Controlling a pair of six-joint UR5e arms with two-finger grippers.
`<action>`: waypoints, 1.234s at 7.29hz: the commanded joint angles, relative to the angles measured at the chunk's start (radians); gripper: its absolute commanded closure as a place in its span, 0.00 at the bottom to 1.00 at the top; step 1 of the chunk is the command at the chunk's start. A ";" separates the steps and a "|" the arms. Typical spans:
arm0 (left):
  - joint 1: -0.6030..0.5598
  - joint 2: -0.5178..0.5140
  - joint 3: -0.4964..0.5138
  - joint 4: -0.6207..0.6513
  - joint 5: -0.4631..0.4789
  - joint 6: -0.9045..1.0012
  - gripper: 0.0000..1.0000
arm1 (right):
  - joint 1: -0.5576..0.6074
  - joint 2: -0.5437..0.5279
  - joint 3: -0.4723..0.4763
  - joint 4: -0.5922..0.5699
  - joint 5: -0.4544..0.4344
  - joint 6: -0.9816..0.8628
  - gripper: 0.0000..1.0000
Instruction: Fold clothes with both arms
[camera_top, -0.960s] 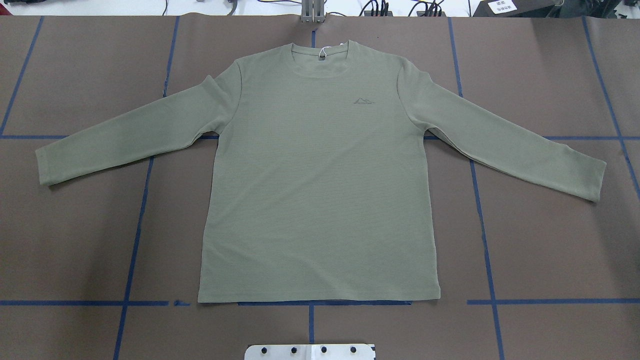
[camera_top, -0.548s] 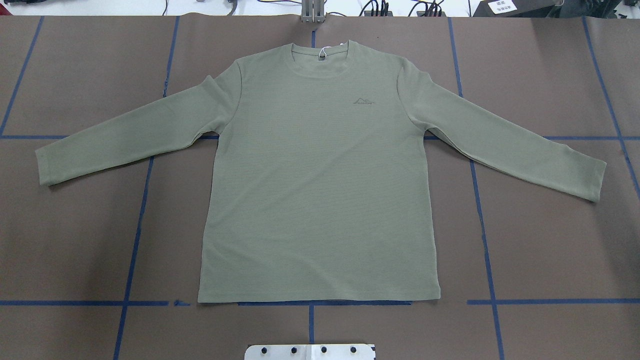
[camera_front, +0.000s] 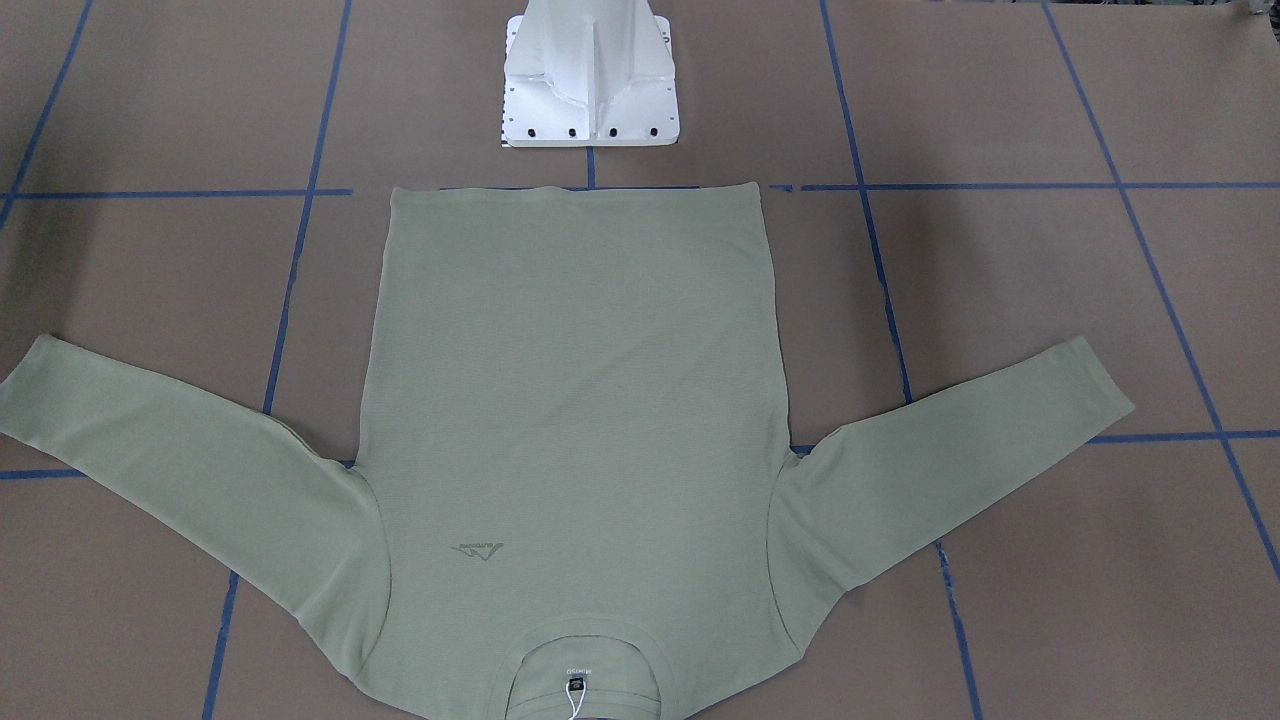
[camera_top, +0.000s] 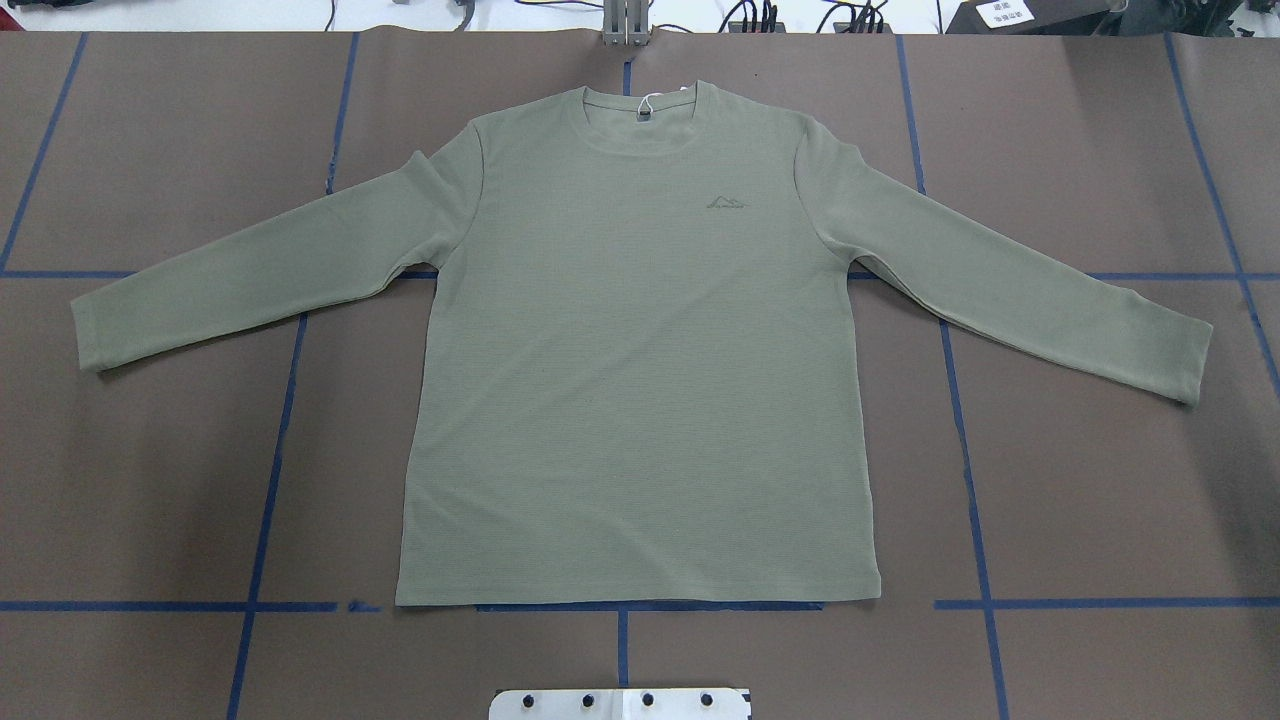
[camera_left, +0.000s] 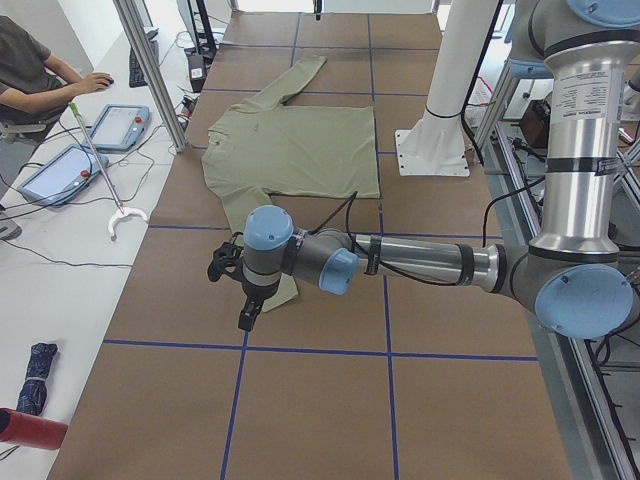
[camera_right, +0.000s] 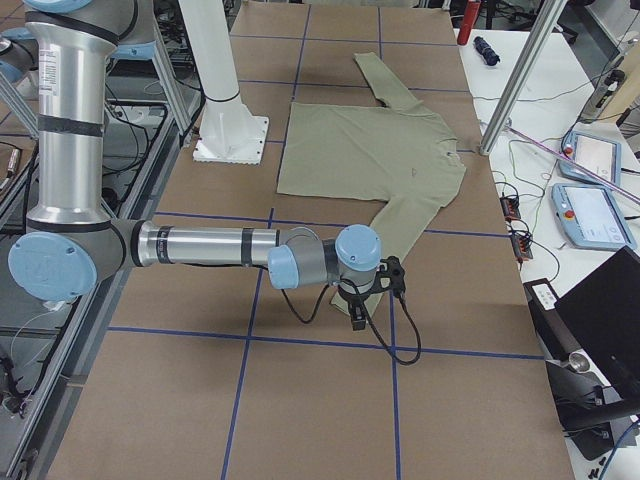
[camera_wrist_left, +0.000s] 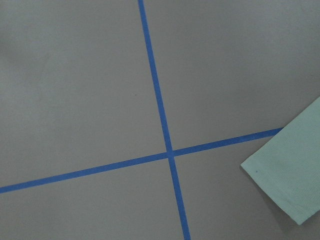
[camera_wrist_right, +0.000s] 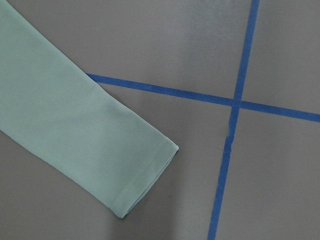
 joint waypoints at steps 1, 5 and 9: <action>0.007 -0.003 0.008 -0.083 0.000 -0.010 0.00 | -0.126 -0.001 -0.074 0.255 -0.058 0.191 0.00; 0.007 -0.005 0.013 -0.085 0.001 -0.053 0.00 | -0.226 0.061 -0.198 0.338 -0.160 0.223 0.00; 0.007 -0.006 0.007 -0.085 0.001 -0.054 0.00 | -0.289 0.080 -0.252 0.337 -0.160 0.225 0.00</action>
